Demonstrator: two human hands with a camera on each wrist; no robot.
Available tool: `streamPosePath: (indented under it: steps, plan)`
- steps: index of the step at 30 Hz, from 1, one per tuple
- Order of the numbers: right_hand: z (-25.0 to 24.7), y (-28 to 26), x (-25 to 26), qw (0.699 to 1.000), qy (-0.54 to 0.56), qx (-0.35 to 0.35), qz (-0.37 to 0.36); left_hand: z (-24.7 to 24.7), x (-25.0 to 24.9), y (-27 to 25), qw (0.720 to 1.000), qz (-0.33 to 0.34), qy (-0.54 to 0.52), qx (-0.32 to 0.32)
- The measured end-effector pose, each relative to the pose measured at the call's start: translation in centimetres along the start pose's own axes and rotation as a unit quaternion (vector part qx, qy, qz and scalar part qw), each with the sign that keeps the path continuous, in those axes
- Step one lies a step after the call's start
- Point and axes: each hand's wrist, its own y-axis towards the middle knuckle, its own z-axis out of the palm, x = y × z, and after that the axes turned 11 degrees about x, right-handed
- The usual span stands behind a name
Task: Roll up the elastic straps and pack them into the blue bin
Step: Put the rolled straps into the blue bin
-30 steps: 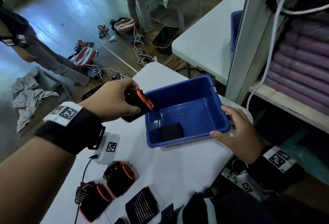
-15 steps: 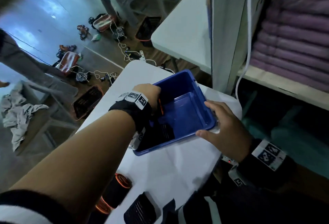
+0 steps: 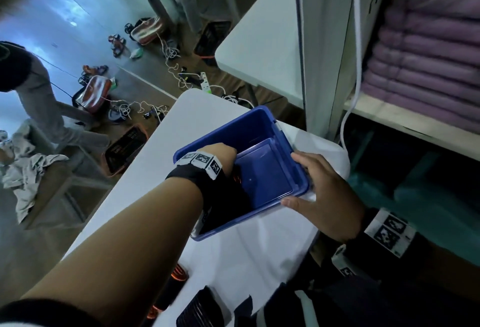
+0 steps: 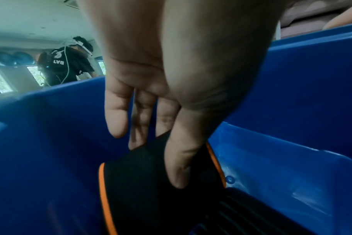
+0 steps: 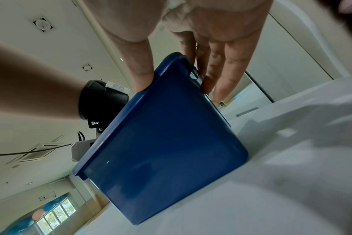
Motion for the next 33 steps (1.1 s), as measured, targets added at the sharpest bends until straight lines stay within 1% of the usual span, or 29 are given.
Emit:
streamPosePath:
  steps: [5,7,9,12,15,17,19,20,22,23,24,26,27,29,33]
  plan:
    - [0.0,0.3,-0.3,1.000,0.005,0.008,-0.007,0.4,-0.1,0.2,0.999,-0.023,-0.020,0.025]
    - [0.1,0.6,-0.5,1.000,0.013,0.012,-0.010,0.2,0.2,-0.4,0.999,-0.021,-0.037,0.021]
    - [0.3,0.9,-0.5,0.999,0.023,0.024,-0.010,0.1,0.7,-1.7,0.998,-0.020,-0.054,-0.001]
    - [0.8,1.6,-0.3,0.999,0.017,0.049,-0.014,0.0,2.0,-5.4,0.992,-0.010,-0.098,-0.077]
    - [1.6,2.5,0.0,0.997,0.004,0.073,-0.026,0.9,4.8,-10.5,0.966,-0.004,-0.205,-0.157]
    - [2.3,3.0,0.3,0.996,-0.010,0.084,-0.033,3.2,7.4,-14.1,0.939,-0.031,-0.279,-0.200]
    - [2.9,3.6,0.6,0.994,-0.021,0.101,-0.038,6.8,9.9,-16.8,0.910,-0.080,-0.344,-0.219]
    - [3.2,3.8,0.8,0.993,-0.026,0.112,-0.041,9.2,10.8,-17.7,0.897,-0.110,-0.371,-0.213]
    - [3.9,4.4,1.3,0.990,-0.034,0.130,-0.048,14.3,12.2,-18.6,0.883,-0.172,-0.403,-0.170]
    - [4.2,4.6,1.6,0.989,-0.037,0.138,-0.049,16.6,12.5,-18.7,0.882,-0.194,-0.407,-0.138]
    - [4.5,4.8,1.9,0.987,-0.039,0.145,-0.050,18.7,12.5,-18.7,0.888,-0.205,-0.399,-0.104]
    - [5.1,5.2,2.4,0.986,-0.040,0.156,-0.050,21.7,11.9,-18.4,0.908,-0.200,-0.364,-0.052]
    - [5.3,5.3,2.5,0.985,-0.041,0.161,-0.049,22.6,11.4,-18.1,0.917,-0.193,-0.348,-0.037]
    - [5.6,5.5,2.7,0.984,-0.039,0.168,-0.044,23.9,10.5,-17.2,0.928,-0.180,-0.325,-0.022]
    - [5.6,5.5,2.7,0.983,-0.032,0.175,-0.041,25.4,9.7,-15.4,0.936,-0.166,-0.311,0.002]
